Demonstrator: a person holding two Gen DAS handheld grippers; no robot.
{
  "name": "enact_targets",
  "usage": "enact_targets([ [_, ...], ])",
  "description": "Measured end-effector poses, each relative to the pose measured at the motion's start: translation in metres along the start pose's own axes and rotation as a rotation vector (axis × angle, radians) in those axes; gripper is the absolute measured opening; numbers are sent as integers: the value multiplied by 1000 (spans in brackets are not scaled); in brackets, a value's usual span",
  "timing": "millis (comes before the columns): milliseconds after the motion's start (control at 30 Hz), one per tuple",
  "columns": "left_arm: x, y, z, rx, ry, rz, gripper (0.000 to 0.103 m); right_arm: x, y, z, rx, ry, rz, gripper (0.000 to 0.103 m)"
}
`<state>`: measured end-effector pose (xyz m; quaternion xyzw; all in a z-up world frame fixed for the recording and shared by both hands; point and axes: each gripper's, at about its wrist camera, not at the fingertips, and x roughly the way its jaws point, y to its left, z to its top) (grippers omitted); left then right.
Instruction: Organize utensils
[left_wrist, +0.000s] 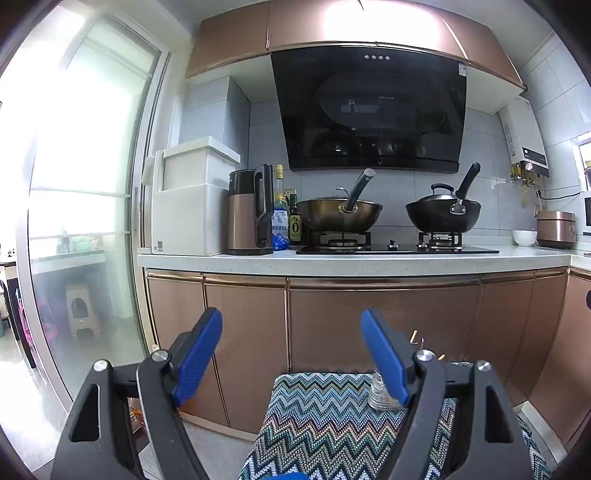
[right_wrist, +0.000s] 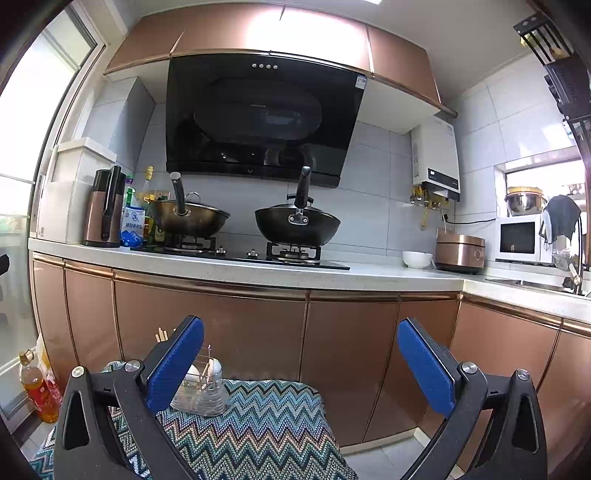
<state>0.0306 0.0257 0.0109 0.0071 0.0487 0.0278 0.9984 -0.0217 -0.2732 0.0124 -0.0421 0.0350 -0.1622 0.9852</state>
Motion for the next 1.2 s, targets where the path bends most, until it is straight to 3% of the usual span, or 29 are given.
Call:
enact_targets([
  [1200, -4, 1, 0, 0, 3, -5, 77, -3, 2, -5, -8, 1, 9, 103],
])
